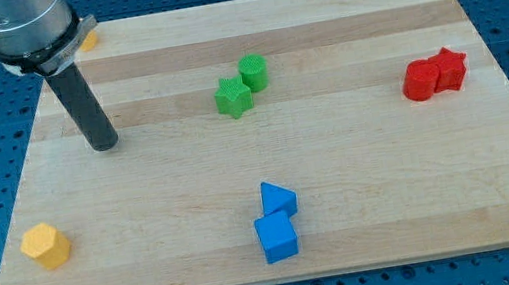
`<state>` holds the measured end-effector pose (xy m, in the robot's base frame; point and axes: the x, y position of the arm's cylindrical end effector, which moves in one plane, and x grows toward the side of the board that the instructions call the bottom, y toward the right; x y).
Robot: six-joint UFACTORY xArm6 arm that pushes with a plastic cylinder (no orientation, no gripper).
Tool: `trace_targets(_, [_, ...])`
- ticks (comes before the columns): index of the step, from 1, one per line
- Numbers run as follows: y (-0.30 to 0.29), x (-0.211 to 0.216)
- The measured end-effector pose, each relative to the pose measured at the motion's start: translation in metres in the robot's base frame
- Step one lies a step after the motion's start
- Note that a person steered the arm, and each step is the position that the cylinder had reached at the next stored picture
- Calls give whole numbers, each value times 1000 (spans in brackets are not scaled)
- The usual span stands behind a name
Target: Keep arm on right side of yellow heart
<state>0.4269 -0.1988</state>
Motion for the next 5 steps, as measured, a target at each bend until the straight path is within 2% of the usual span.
trace_targets(1, [0,-3])
trace_targets(2, [1,-49])
trace_targets(3, [10,-67])
trace_targets(5, [15,-68])
